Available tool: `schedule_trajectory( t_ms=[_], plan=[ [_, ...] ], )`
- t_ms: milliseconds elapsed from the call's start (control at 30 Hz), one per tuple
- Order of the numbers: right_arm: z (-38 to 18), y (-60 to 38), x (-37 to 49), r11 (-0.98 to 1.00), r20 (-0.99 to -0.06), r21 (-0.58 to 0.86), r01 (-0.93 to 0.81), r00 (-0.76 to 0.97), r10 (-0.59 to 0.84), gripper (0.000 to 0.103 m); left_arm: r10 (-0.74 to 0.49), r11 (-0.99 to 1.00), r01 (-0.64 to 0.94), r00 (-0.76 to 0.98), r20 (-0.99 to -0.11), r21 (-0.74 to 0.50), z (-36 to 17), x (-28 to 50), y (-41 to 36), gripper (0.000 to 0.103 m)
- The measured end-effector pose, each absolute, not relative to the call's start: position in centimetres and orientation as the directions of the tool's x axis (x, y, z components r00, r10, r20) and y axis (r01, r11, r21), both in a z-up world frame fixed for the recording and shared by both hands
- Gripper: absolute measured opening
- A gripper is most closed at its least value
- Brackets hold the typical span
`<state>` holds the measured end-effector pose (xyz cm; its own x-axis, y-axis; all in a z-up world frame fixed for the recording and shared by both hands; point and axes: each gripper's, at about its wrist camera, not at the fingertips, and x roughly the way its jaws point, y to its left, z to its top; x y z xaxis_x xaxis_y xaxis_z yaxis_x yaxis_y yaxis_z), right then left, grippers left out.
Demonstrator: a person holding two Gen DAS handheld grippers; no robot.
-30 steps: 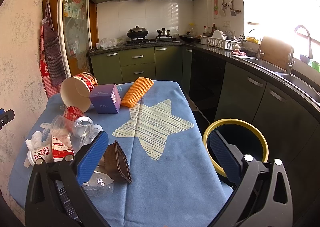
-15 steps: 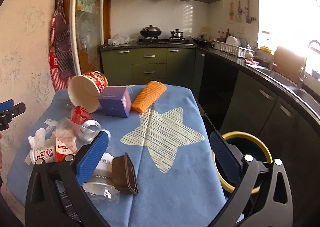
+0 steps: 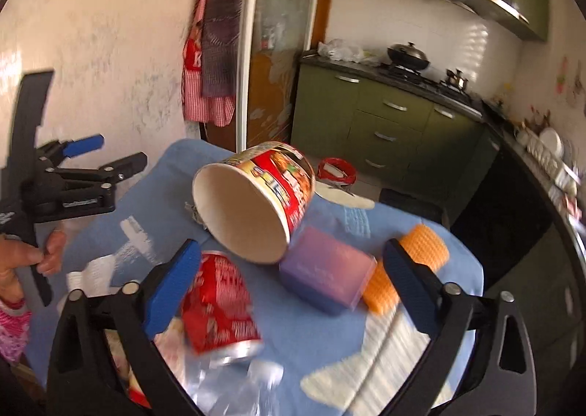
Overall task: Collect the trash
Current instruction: 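Grasp the red-and-white paper noodle cup with the right tool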
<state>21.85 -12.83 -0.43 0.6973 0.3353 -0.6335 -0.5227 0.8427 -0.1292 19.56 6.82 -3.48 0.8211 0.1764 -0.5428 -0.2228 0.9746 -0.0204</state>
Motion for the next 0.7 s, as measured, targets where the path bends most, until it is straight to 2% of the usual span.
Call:
schedule_trajectory(
  t_ms=[33,133,300,400,433,467,500,533,700],
  plan=[
    [-1.1,-11.6,23.1,0.832,-0.655,-0.144,-0.535,0.682,0.326,0.081,0.175,0.974,-0.227,0.821,-0.543,-0.028,-3.7,19.8,7.1,0.099],
    [-2.9,-8.8,25.9,0.814,-0.698,-0.195,-0.548,0.66,0.277,0.079,0.174,0.975,-0.222,0.816,-0.552,-0.02,-4.6,20.2,7.3,0.099],
    [-4.7,-5.3,29.1,0.797,-0.703,-0.307,-0.52,0.688,0.178,0.075,0.136,0.979,-0.198,0.806,-0.576,-0.046,-5.4,20.5,7.7,0.099],
    [-5.6,-3.9,30.7,0.801,-0.702,-0.341,-0.493,0.7,0.132,0.057,0.122,0.981,-0.186,0.802,-0.585,-0.051,-5.8,20.3,7.6,0.099],
    [-5.7,-3.6,31.4,0.803,-0.702,-0.345,-0.486,0.701,0.123,0.044,0.123,0.981,-0.186,0.801,-0.586,-0.049,-5.8,20.2,7.5,0.099],
    [-5.8,-3.5,31.8,0.806,-0.704,-0.346,-0.481,0.701,0.116,0.024,0.12,0.981,-0.185,0.802,-0.585,-0.051,-5.8,20.2,7.6,0.099],
    [-5.8,-3.6,32.2,0.811,-0.702,-0.345,-0.473,0.703,0.111,0.021,0.118,0.981,-0.184,0.803,-0.584,-0.054,-5.8,20.1,7.6,0.099],
    [-5.5,-3.9,32.7,0.818,-0.705,-0.324,-0.475,0.698,0.125,0.011,0.118,0.981,-0.184,0.805,-0.582,-0.056,-5.8,19.9,7.6,0.099],
    [-3.3,-5.8,36.2,0.869,-0.781,-0.089,-0.486,0.575,0.242,0.003,0.114,0.981,-0.184,0.811,-0.573,-0.066,-5.5,19.7,7.8,0.099]
  ],
)
